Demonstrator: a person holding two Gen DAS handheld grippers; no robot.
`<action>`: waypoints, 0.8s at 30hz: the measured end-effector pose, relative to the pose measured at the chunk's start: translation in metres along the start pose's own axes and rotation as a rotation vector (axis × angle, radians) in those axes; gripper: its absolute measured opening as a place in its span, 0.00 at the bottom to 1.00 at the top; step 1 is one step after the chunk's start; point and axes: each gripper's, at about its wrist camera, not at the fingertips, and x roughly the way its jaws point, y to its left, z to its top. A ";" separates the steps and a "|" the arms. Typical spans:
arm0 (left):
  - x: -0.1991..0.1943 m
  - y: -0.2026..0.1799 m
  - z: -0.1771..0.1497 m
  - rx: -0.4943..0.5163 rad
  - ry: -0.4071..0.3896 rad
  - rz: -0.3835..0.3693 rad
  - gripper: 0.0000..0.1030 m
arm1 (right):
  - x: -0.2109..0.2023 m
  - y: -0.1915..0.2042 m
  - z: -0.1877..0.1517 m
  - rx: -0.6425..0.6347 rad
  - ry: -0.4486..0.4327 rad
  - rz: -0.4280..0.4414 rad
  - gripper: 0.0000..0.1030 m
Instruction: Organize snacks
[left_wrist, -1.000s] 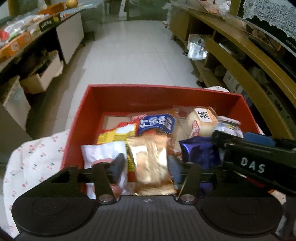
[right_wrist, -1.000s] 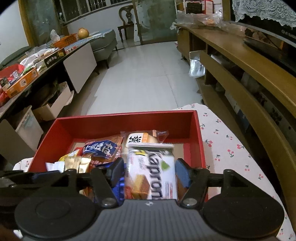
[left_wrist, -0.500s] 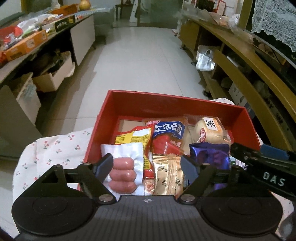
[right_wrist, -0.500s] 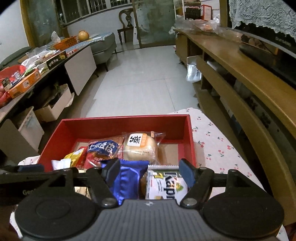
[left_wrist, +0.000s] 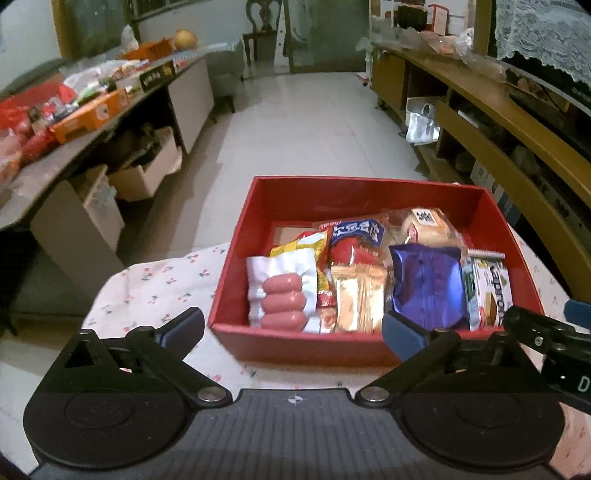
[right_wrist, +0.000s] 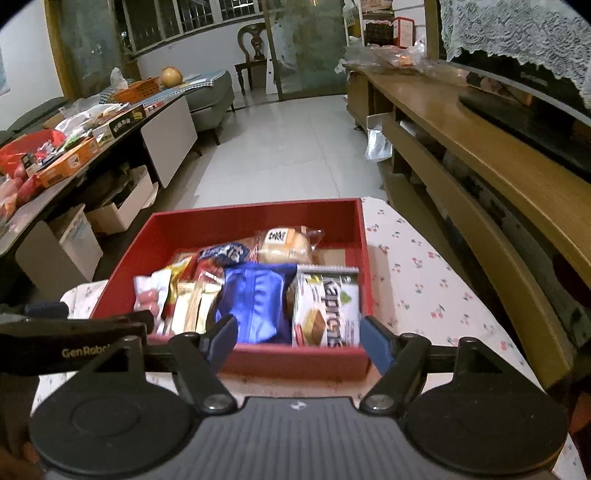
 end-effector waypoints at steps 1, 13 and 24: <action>-0.004 -0.001 -0.003 0.009 -0.003 0.009 1.00 | -0.004 0.000 -0.003 0.000 -0.001 -0.003 0.84; -0.026 -0.007 -0.038 0.053 0.029 -0.002 1.00 | -0.032 -0.009 -0.043 0.031 0.036 -0.018 0.85; -0.044 -0.011 -0.057 0.057 0.021 -0.036 1.00 | -0.041 -0.008 -0.059 0.027 0.048 -0.032 0.85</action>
